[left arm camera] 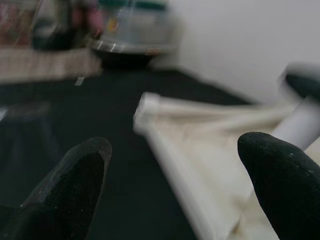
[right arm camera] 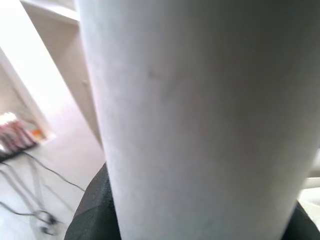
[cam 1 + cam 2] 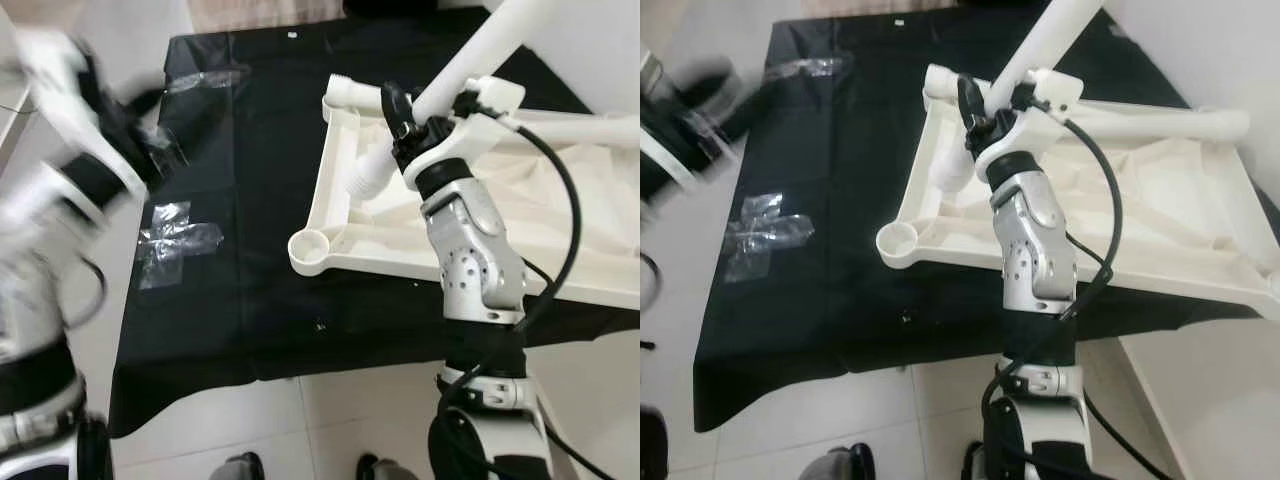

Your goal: Building children table

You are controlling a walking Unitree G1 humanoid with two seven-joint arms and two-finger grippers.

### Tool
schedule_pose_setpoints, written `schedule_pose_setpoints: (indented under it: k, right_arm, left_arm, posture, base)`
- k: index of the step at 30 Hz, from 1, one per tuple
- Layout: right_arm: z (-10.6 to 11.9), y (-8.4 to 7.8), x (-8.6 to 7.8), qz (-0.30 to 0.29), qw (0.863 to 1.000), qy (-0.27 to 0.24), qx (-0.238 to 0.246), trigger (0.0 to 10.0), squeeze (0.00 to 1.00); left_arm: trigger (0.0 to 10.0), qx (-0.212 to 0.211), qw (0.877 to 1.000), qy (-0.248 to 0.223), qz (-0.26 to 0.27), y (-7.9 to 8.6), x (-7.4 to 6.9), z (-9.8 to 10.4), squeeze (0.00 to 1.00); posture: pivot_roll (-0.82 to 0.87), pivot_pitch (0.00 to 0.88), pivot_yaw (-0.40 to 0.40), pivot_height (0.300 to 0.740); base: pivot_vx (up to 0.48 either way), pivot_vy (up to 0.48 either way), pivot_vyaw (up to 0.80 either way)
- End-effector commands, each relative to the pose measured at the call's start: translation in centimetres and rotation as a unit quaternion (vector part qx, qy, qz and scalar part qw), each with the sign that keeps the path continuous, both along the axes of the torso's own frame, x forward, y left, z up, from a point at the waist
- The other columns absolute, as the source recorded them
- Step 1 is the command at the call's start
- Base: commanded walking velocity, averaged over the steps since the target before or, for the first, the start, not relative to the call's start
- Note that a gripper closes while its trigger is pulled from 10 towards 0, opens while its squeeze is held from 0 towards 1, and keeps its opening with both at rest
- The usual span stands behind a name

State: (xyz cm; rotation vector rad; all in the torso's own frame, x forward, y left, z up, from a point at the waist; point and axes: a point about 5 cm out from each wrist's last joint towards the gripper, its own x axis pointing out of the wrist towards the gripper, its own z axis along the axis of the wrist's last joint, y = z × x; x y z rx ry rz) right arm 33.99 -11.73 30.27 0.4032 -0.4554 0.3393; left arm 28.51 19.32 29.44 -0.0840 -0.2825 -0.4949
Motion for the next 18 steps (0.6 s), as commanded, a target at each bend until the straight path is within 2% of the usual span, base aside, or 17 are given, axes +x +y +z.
schedule_pose_setpoints:
  k: [1, 3, 6, 7, 10, 11, 13, 14, 16, 17, 18]
  right_arm:
    - [-0.4, 0.0, -0.3, 0.014, 1.0, 0.003, 0.008, 10.0, 0.0]
    - [-0.6, 0.0, -0.6, 0.02, 1.0, 0.004, 0.01, 10.0, 0.0]
    - [-0.8, 0.0, -0.7, 0.022, 1.0, 0.005, 0.009, 10.0, 0.0]
    - [-1.0, 0.1, -0.8, 0.025, 1.0, 0.007, 0.006, 10.0, 0.0]
    - [-2.0, 0.0, -1.2, 0.033, 0.999, 0.015, -0.008, 10.0, 0.0]
    - [-2.0, 0.0, -1.2, 0.033, 0.999, 0.015, -0.008, 10.0, 0.0]
    - [-3.1, -0.2, -1.7, 0.031, 0.999, 0.021, -0.029, 10.0, 0.0]
    - [-3.7, -0.3, -1.9, 0.03, 0.998, 0.024, -0.042, 10.0, 0.0]
    - [-3.7, -0.3, -1.9, 0.03, 0.998, 0.024, -0.042, 10.0, 0.0]
    - [-4.8, -0.3, -2.8, 0.036, 0.997, 0.033, -0.052, 10.0, 0.0]
    - [-5.1, -0.3, -3.1, 0.039, 0.997, 0.035, -0.054, 10.0, 0.0]
  left_arm:
    - [10.0, 0.008, 1.0, -0.007, 0.017, -0.4, -0.4, -0.5, 0.0]
    - [10.0, -0.006, 0.999, 0.006, 0.04, -0.6, -0.4, -1.7, 0.0]
    - [10.0, -0.015, 0.998, 0.011, 0.054, -0.5, -0.3, -2.0, 0.0]
    - [10.0, -0.017, 0.997, 0.015, 0.075, -0.4, -0.1, -2.3, 0.0]
    - [10.0, -0.011, 0.991, 0.03, 0.13, -0.2, -0.1, -3.7, 0.0]
    - [10.0, -0.011, 0.991, 0.03, 0.13, -0.2, -0.1, -3.7, 0.0]
    - [10.0, 0.003, 0.986, 0.047, 0.16, -0.3, -0.3, -5.2, 0.0]
    - [10.0, 0.015, 0.985, 0.052, 0.164, -0.6, -0.6, -5.9, 0.0]
    - [10.0, 0.015, 0.985, 0.052, 0.164, -0.6, -0.6, -5.9, 0.0]
    - [10.0, 0.038, 0.984, 0.064, 0.159, -1.9, -1.4, -7.6, 0.0]
    - [10.0, 0.043, 0.985, 0.066, 0.156, -2.4, -1.7, -8.0, 0.0]
  posture:
    - [-0.03, 0.154, 0.012, 0.74]
    - [-0.03, 0.149, 0.012, 0.74]
    - [-0.03, 0.147, 0.012, 0.74]
    - [-0.03, 0.145, 0.011, 0.74]
    - [-0.03, 0.14, 0.009, 0.74]
    - [-0.03, 0.14, 0.009, 0.74]
    - [-0.03, 0.139, 0.01, 0.74]
    - [-0.03, 0.137, 0.012, 0.74]
    - [-0.03, 0.137, 0.012, 0.74]
    - [-0.04, 0.136, 0.011, 0.74]
    - [-0.04, 0.135, 0.011, 0.74]
  base:
    - [0.0, 0.0, 0.0]
    - [0.0, 0.0, 0.0]
    - [0.0, 0.0, 0.0]
    - [0.0, 0.0, 0.0]
    - [0.0, 0.0, 0.0]
    - [0.0, 0.0, 0.0]
    - [0.0, 0.0, 0.0]
    - [0.0, 0.0, 0.0]
    - [0.0, 0.0, 0.0]
    - [0.0, 0.0, 0.0]
    - [0.0, 0.0, 0.0]
